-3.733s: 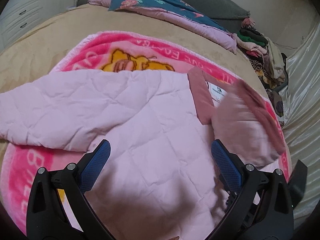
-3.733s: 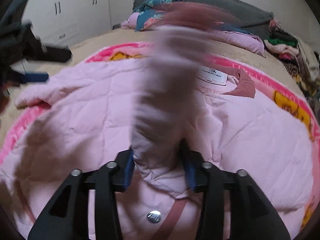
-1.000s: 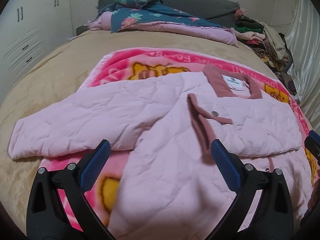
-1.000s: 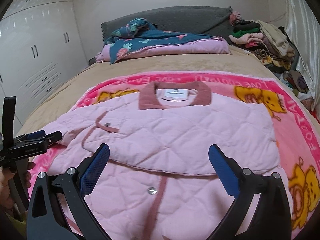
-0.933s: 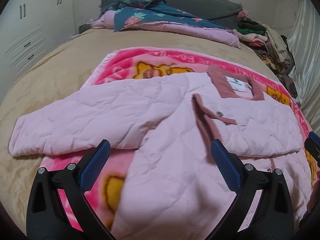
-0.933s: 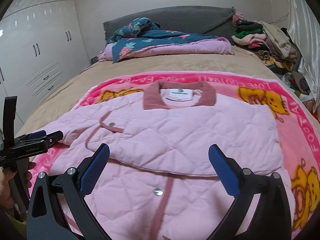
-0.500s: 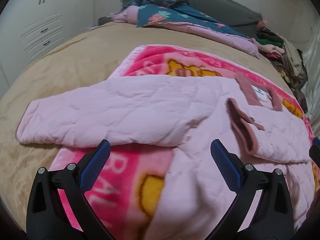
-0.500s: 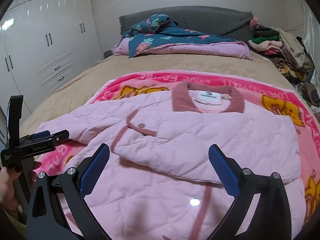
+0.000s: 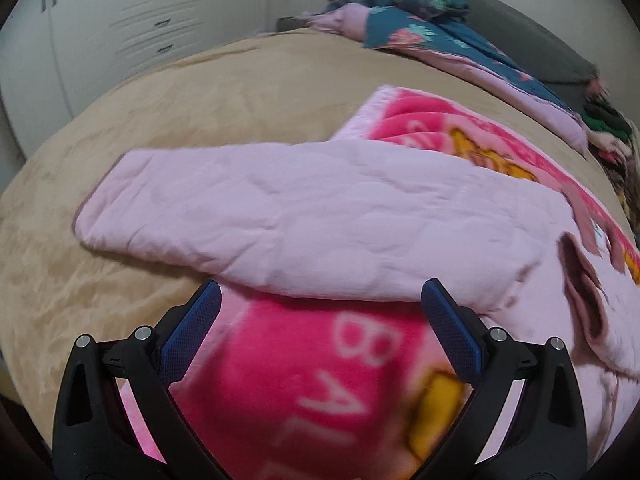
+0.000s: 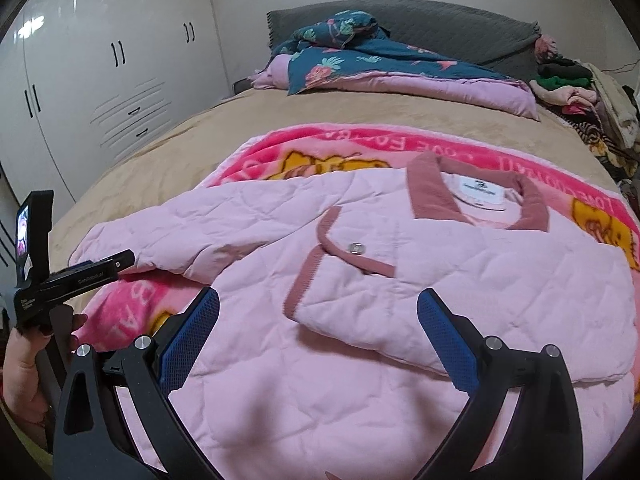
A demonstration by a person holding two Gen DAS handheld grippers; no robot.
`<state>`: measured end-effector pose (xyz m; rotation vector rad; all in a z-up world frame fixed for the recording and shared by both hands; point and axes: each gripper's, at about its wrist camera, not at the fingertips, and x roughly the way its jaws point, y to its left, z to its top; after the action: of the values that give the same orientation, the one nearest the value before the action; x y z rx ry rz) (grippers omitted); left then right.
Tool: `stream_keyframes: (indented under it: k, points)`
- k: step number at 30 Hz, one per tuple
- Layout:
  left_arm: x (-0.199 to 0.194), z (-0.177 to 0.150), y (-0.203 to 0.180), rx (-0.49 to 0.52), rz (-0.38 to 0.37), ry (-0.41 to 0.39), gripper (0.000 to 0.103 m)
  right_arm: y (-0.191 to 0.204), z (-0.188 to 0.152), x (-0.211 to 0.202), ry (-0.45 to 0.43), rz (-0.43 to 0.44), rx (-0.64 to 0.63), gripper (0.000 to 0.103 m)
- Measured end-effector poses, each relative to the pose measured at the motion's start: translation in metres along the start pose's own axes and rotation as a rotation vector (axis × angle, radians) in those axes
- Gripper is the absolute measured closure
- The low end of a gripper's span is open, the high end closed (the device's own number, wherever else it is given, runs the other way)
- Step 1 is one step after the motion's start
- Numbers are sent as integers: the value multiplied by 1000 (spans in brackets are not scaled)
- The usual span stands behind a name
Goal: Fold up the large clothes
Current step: 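Grasp the other sleeve's mauve cuff with the left tool and lift it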
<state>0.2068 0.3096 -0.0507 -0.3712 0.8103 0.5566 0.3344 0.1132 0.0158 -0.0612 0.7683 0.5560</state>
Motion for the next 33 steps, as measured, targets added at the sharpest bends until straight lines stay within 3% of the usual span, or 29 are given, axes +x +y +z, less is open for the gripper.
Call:
stream_keyframes:
  k: [12,22,25,26,27,28,29,32,33]
  points:
    - [23,3,86,-298,-4,8,9,18,-2,30,41,26,-1,4]
    - [58,12,155,-549,-41,40,9,-7,-10,26,43,-4,43,4]
    - [64,18,163,-584,-57,26,9,-19,-12,21,38,-21,65,4]
    - [66,21,164,-585,-65,23,13,-24,-14,19,37,-26,75,4]
    - [66,25,166,-586,-60,23,34,-27,-14,18,36,-29,82,4]
    - [66,29,168,-586,-40,24,45,-31,-16,16,36,-34,89,4]
    - [62,32,170,-588,-38,7,65,-34,-17,14,36,-37,93,4]
    - [39,46,167,-544,-54,-62,86,-45,-21,4,29,-49,101,4]
    - [29,51,163,-522,-61,-89,87,-48,-22,1,25,-50,106,4]
